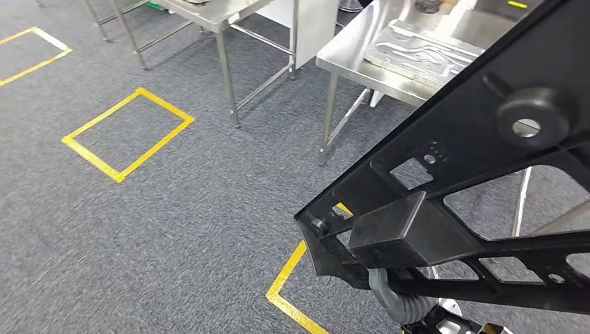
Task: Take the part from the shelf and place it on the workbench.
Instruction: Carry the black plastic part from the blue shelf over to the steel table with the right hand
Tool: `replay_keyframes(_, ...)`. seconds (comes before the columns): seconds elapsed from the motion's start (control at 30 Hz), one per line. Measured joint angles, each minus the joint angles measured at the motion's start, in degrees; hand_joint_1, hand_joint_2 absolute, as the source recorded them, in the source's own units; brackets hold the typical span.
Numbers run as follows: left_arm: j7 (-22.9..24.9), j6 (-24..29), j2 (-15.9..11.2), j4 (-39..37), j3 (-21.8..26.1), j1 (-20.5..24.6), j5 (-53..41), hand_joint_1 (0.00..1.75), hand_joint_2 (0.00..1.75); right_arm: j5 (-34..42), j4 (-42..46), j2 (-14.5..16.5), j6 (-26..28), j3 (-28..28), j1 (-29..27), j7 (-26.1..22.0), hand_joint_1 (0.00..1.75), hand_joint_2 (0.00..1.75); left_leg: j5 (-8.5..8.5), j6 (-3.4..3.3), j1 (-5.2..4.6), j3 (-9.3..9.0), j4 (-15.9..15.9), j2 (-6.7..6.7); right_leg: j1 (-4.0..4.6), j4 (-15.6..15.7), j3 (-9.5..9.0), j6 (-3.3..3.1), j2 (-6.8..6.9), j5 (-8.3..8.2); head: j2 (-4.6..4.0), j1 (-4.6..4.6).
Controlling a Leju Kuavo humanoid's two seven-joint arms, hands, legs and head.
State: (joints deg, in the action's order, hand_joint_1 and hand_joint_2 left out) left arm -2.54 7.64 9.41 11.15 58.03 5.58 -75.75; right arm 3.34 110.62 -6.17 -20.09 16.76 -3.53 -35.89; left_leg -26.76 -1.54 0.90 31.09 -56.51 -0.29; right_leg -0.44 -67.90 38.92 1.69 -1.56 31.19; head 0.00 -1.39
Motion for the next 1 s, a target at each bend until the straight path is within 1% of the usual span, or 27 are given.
replay_keyframes(0.03, 0.1, 0.1, 0.0, 0.0, 0.0, -0.2, 0.0, 0.0, 1.75, 0.0, -0.2, 0.0, 0.0, 0.0, 0.2, 0.0, 1.75, 1.75, -0.08, -0.05, -0.07, 0.0, 0.0, 0.82, -0.17, -3.7, 1.92, 0.2, 0.69, 1.33, 0.0, -0.01)
replay_keyframes(0.07, 0.1, 0.2, 0.0, 0.0, 0.0, -0.4, 0.0, 0.0, 1.75, 0.0, -0.4, 0.0, 0.1, 0.0, 0.2, 0.1, 1.75, 1.75, -0.2, -0.06, -0.11, -0.04, 0.0, 1.62, -0.34, -5.9, 3.11, 0.37, 1.05, 1.73, 0.0, -0.01)
replay_keyframes(0.1, 0.2, 0.2, 0.0, 0.0, 0.0, -0.5, 0.0, 0.0, 1.75, 0.0, -0.5, 0.0, 0.1, 0.0, 0.2, 0.2, 1.75, 1.75, -0.33, 0.0, -0.13, -0.11, -0.1, 2.36, -0.51, -6.0, 3.21, 0.52, 1.3, 1.04, 0.0, -0.01)
replay_keyframes(0.13, 0.2, 0.3, 0.0, 0.0, 0.0, -0.5, 0.0, 0.0, 1.75, 0.0, -0.6, -0.1, 0.1, 0.0, 0.2, 0.3, 1.75, 1.75, -0.49, 0.12, -0.13, -0.24, -0.1, 3.03, -0.64, -3.8, 2.12, 0.6, 1.69, -0.56, 0.0, -0.01)
replay_keyframes(0.17, 0.2, 0.3, 0.0, 0.0, 0.0, -0.5, 0.0, 0.0, 1.75, 0.0, -0.7, -0.1, 0.1, 0.0, 0.2, 0.3, 1.75, 1.75, -0.7, 0.29, -0.13, -0.46, -0.2, 3.64, -0.72, 0.1, 0.08, 0.6, 2.45, -2.61, 0.0, -0.01)
replay_keyframes(0.23, 0.2, 0.4, 0.0, 0.0, 0.0, -0.5, 0.1, 0.0, 1.75, -0.1, -0.7, -0.2, 0.1, 0.0, 0.3, 0.3, 1.75, 1.75, -1.23, 0.88, -0.41, -0.94, -0.3, 4.64, -0.42, 7.5, -3.8, 0.18, 4.88, -5.12, 0.0, -0.01)
replay_keyframes(0.27, 0.2, 0.4, 0.0, 0.0, 0.0, -0.5, 0.1, 0.0, 1.75, -0.1, -0.7, -0.3, 0.1, 0.0, 0.3, 0.3, 1.75, 1.75, -1.48, 1.21, -0.57, -1.16, -0.4, 5.09, -0.21, 9.5, -4.76, -0.14, 5.55, -5.48, 0.0, -0.01)
replay_keyframes(0.3, 0.2, 0.4, 0.0, 0.0, 0.0, -0.5, 0.1, 0.0, 1.75, -0.2, -0.7, -0.3, 0.1, 0.0, 0.3, 0.3, 1.75, 1.75, -1.68, 1.54, -0.72, -1.34, -0.4, 5.58, 0.03, 10.1, -4.98, -0.48, 5.65, -5.32, 0.0, -0.01)
replay_keyframes(0.37, 0.2, 0.5, -0.1, 0.0, 0.0, -0.4, 0.2, 0.0, 1.75, -0.2, -0.7, -0.4, 0.1, 0.0, 0.2, 0.3, 1.75, 1.75, -2.06, 2.19, -0.67, -1.71, -0.4, 6.33, -0.02, 10.1, -4.94, -1.1, 4.2, -5.4, 0.0, -0.01)
replay_keyframes(0.4, 0.2, 0.5, -0.1, 0.0, 0.0, -0.3, 0.2, 0.0, 1.75, -0.2, -0.7, -0.4, 0.1, 0.0, 0.2, 0.3, 1.75, 1.75, -2.57, 2.52, -0.56, -1.7, -0.9, 5.72, -0.16, 10.2, -5.03, -1.4, 3.55, -5.45, 0.0, -0.01)
replay_keyframes(0.43, 0.1, 0.5, -0.1, 0.0, 0.0, -0.2, 0.2, 0.0, 1.75, -0.2, -0.7, -0.4, 0.0, 0.0, 0.3, 0.3, 1.75, 1.75, -3.66, 2.79, -0.44, -1.13, -2.5, 4.56, -0.32, 10.4, -5.14, -1.76, 2.93, -5.53, 0.0, -0.01)
replay_keyframes(0.47, 0.1, 0.5, -0.1, 0.0, 0.1, -0.2, 0.2, 0.0, 1.75, -0.2, -0.7, -0.4, 0.0, 0.0, 0.4, 0.3, 1.75, 1.75, -5.25, 3.0, -0.32, 0.09, -5.3, 3.08, -0.44, 10.5, -5.23, -2.05, 2.33, -5.58, 0.0, -0.01)
replay_keyframes(0.5, 0.0, 0.4, -0.1, 0.0, 0.1, -0.3, 0.2, 0.0, 1.75, -0.2, -0.7, -0.5, 0.0, 0.0, 0.4, 0.3, 1.75, 1.75, -7.12, 3.11, -0.29, 1.91, -9.1, 1.78, -0.38, 10.5, -5.21, -2.26, 1.68, -5.56, 0.0, -0.01)
replay_keyframes(0.53, 0.0, 0.4, -0.1, 0.0, 0.1, -0.4, 0.3, 0.0, 1.75, -0.2, -0.8, -0.5, 0.0, 0.0, 0.4, 0.3, 1.75, 1.75, -8.77, 3.16, -0.28, 3.98, -13.2, 1.16, -0.3, 10.4, -5.19, -2.43, 0.96, -5.55, 0.0, -0.01)
replay_keyframes(0.57, 0.0, 0.4, -0.1, 0.0, 0.1, -0.5, 0.2, 0.0, 1.75, -0.2, -0.8, -0.5, 0.0, 0.0, 0.4, 0.3, 1.75, 1.75, -9.54, 3.17, -0.28, 5.63, -16.2, 0.92, -0.22, 10.4, -5.2, -2.47, 0.16, -5.54, 0.0, -0.01)
replay_keyframes(0.6, 0.0, 0.4, -0.1, 0.0, 0.1, -0.6, 0.2, 0.0, 1.75, -0.2, -0.9, -0.5, 0.0, 0.0, 0.3, 0.3, 1.75, 1.75, -9.15, 3.12, -0.28, 6.45, -17.2, 0.81, -0.18, 10.4, -5.24, -2.47, -0.7, -5.53, 0.0, -0.01)
replay_keyframes(0.63, 0.0, 0.4, -0.1, 0.0, 0.1, -0.7, 0.2, 0.0, 1.75, -0.2, -1.0, -0.5, 0.0, 0.0, 0.3, 0.3, 1.75, 1.75, -7.56, 2.99, -0.28, 6.15, -15.8, 0.66, -0.16, 10.4, -5.35, -2.44, -1.56, -5.51, 0.0, -0.01)
replay_keyframes(0.67, 0.0, 0.4, -0.1, 0.0, 0.1, -0.7, 0.2, 0.0, 1.75, -0.2, -1.0, -0.5, 0.0, 0.0, 0.2, 0.3, 1.75, 1.75, -5.15, 2.8, -0.25, 4.85, -12.4, 0.14, -0.17, 10.3, -5.51, -2.38, -2.39, -5.47, 0.0, -0.01)
replay_keyframes(0.7, 0.0, 0.4, -0.1, 0.0, 0.1, -0.7, 0.2, 0.0, 1.75, -0.2, -1.0, -0.5, 0.0, 0.0, 0.2, 0.3, 1.75, 1.75, -3.03, 2.5, -0.21, 3.13, -8.3, -1.05, -0.19, 10.3, -5.65, -2.26, -3.14, -5.42, 0.0, -0.01)
replay_keyframes(0.73, 0.0, 0.4, -0.1, 0.0, 0.1, -0.7, 0.2, 0.0, 1.75, -0.2, -1.0, -0.5, 0.0, 0.0, 0.2, 0.3, 1.75, 1.75, -1.58, 2.21, -0.14, 1.61, -4.6, -2.23, -0.15, 10.2, -5.68, -2.05, -3.85, -5.36, 0.0, -0.01)
replay_keyframes(0.77, 0.0, 0.4, -0.1, 0.0, 0.1, -0.7, 0.2, 0.0, 1.75, -0.2, -1.0, -0.6, 0.0, 0.0, 0.2, 0.3, 1.75, 1.75, -0.9, 1.93, -0.16, 0.63, -2.3, -3.17, -0.18, 10.1, -5.6, -1.75, -4.48, -5.36, 0.0, -0.01)
replay_keyframes(0.8, 0.0, 0.4, -0.1, 0.0, 0.1, -0.6, 0.1, 0.0, 1.75, -0.2, -1.0, -0.6, 0.0, 0.0, 0.2, 0.3, 1.75, 1.75, -0.96, 1.63, -0.22, 0.26, -1.5, -3.6, -0.22, 10.1, -5.45, -1.37, -5.07, -5.42, 0.0, -0.01)
replay_keyframes(0.87, 0.0, 0.4, 0.0, 0.0, 0.1, -0.5, 0.1, 0.0, 1.75, -0.2, -1.0, -0.6, 0.0, 0.0, 0.0, 0.3, 1.75, 1.75, -0.83, 1.0, -0.27, 0.12, -1.2, -2.65, -0.35, 10.2, -5.15, -0.56, -6.03, -5.62, 0.0, -0.01)
replay_keyframes(0.9, 0.0, 0.4, 0.1, 0.0, 0.1, -0.4, 0.1, 0.0, 1.75, -0.2, -0.9, -0.7, 0.0, 0.0, -0.1, 0.3, 1.75, 1.75, -0.65, 0.58, -0.17, 0.01, -0.9, -2.02, -0.29, 9.9, -4.93, -0.27, -5.4, -5.4, 0.0, -0.01)
replay_keyframes(0.93, -0.1, 0.4, 0.2, 0.0, 0.1, -0.4, 0.1, 0.0, 1.75, -0.2, -0.9, -0.8, 0.0, 0.0, -0.1, 0.3, 1.75, 1.75, -0.45, 0.18, -0.05, -0.07, -0.7, -1.38, -0.2, 8.7, -4.3, -0.04, -4.04, -4.61, 0.0, 0.0)
replay_keyframes(0.97, -0.1, 0.4, 0.2, 0.0, 0.1, -0.4, 0.1, 0.0, 1.75, -0.2, -0.9, -0.8, 0.1, 0.0, -0.2, 0.3, 1.75, 1.75, -0.29, -0.15, 0.06, -0.1, -0.4, -0.66, -0.15, 6.3, -3.11, 0.17, -2.27, -3.19, 0.0, 0.01)
replay_keyframes(1.0, -0.1, 0.4, 0.3, 0.0, 0.1, -0.4, 0.1, 0.0, 1.75, -0.2, -1.0, -0.9, 0.1, 0.0, -0.2, 0.3, 1.75, 1.75, -0.3, -0.36, -0.07, -0.1, -0.4, 0.02, -0.13, 2.8, -1.36, 0.36, -0.45, -1.37, 0.0, 0.01)
